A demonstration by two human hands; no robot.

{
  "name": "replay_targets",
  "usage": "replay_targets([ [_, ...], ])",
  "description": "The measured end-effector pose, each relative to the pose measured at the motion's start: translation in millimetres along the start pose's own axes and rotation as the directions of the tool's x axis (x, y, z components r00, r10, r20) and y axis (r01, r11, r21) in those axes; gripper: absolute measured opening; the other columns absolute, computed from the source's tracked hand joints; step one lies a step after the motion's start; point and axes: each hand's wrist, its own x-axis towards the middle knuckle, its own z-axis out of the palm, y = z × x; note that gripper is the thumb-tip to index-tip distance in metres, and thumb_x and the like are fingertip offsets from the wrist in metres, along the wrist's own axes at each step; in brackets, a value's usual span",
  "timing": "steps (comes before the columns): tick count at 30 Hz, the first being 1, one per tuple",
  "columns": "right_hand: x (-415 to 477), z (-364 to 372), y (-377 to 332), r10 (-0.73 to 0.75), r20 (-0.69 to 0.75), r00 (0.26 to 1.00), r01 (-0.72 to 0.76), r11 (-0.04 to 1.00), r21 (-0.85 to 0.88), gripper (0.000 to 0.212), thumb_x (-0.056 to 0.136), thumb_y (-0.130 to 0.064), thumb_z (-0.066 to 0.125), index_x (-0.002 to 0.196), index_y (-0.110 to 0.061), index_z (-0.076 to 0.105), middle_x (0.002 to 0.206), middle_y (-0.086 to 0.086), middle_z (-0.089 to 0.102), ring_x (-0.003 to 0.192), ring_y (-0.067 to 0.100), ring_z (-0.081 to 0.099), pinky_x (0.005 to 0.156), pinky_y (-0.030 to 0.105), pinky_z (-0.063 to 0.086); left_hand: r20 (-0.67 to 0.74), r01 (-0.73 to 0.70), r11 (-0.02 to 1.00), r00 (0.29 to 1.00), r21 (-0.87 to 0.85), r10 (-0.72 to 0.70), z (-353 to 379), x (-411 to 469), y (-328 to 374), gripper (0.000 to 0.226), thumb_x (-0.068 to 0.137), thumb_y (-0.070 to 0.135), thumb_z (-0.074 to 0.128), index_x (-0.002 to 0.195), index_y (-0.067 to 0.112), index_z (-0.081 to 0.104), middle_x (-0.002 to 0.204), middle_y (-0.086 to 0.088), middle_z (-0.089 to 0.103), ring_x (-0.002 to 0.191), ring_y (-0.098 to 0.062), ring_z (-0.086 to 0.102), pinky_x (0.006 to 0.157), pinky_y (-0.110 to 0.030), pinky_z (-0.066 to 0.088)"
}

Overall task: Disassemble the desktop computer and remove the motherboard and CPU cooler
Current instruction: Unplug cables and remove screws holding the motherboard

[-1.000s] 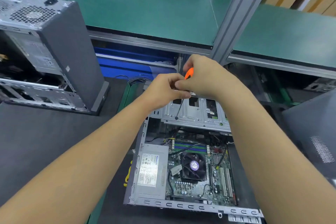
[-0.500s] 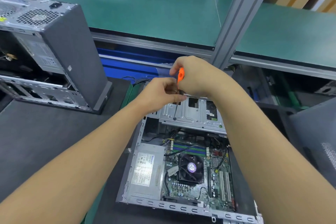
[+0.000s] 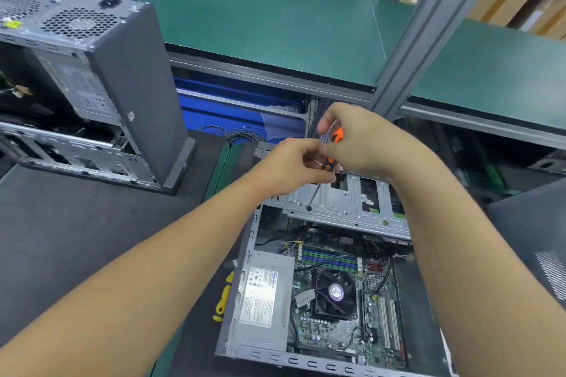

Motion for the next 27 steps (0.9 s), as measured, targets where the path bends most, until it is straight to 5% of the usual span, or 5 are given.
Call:
replay_targets([
  [7, -2.9, 11.4, -2.5, 0.24, -0.153, 0.959, -0.252, 0.966, -0.06, 0.046, 0.099, -0.058, 0.04, 0.106, -0.012, 0.041, 0.097, 0.01, 0.048, 0.086, 0.032, 0.049, 0.064, 0.037, 0.034, 0.012, -0.051, 0.985, 0.999, 0.166, 0.05, 11.5, 11.7, 4.4, 0.044, 0.072, 0.036, 0.087, 0.1, 0.017, 0.059, 0.079, 0.01, 0.059, 0.064, 0.005, 0.056, 0.054, -0.011, 0.041],
  [11, -3.4, 12.6, -8.5, 0.181, -0.161, 0.97, -0.198, 0.975, -0.101, 0.027, 0.104, -0.035, 0.044, 0.109, -0.008, 0.041, 0.096, 0.011, 0.052, 0.08, 0.029, 0.048, 0.054, 0.034, 0.029, 0.139, -0.073, 0.996, 0.988, 0.05, 0.065, 0.1, 6.7, 0.2, 0.036, 0.081, 0.029, 0.081, 0.111, 0.021, 0.064, 0.091, 0.018, 0.069, 0.084, 0.0, 0.065, 0.081, -0.026, 0.055],
  [19, -10.3, 8.1, -12.7, 0.164, -0.05, 0.985, -0.167, 0.984, -0.058, 0.023, 0.097, -0.042, 0.05, 0.11, -0.023, 0.046, 0.11, 0.003, 0.044, 0.103, 0.03, 0.046, 0.083, 0.04, 0.043, 0.039, -0.104, 0.994, 0.994, -0.022, 0.105, 0.0, 7.8, -0.3, 0.032, 0.077, 0.016, 0.084, 0.088, 0.03, 0.058, 0.076, 0.019, 0.063, 0.064, 0.001, 0.056, 0.065, -0.021, 0.048],
  [22, -9.7, 14.0, -14.7, 0.227, -0.16, 0.961, -0.241, 0.967, -0.076, 0.041, 0.101, -0.054, 0.037, 0.104, -0.013, 0.04, 0.097, 0.008, 0.048, 0.086, 0.03, 0.05, 0.066, 0.037, 0.036, 0.059, -0.101, 0.993, 0.994, 0.058, 0.097, 5.2, 9.3, 3.3, 0.035, 0.076, 0.031, 0.084, 0.088, 0.037, 0.052, 0.08, 0.015, 0.059, 0.065, 0.001, 0.055, 0.065, -0.023, 0.045],
  [27, -9.2, 13.3, -14.7, 0.134, -0.16, 0.978, -0.155, 0.98, -0.124, 0.012, 0.101, -0.02, 0.043, 0.109, -0.012, 0.046, 0.108, 0.01, 0.056, 0.09, 0.03, 0.051, 0.071, 0.036, 0.038, 0.165, -0.111, 0.994, 0.98, -0.018, 0.112, -4.6, 5.8, 1.3, 0.019, 0.087, 0.026, 0.074, 0.103, 0.032, 0.065, 0.093, 0.016, 0.07, 0.088, 0.0, 0.065, 0.085, -0.027, 0.054],
])
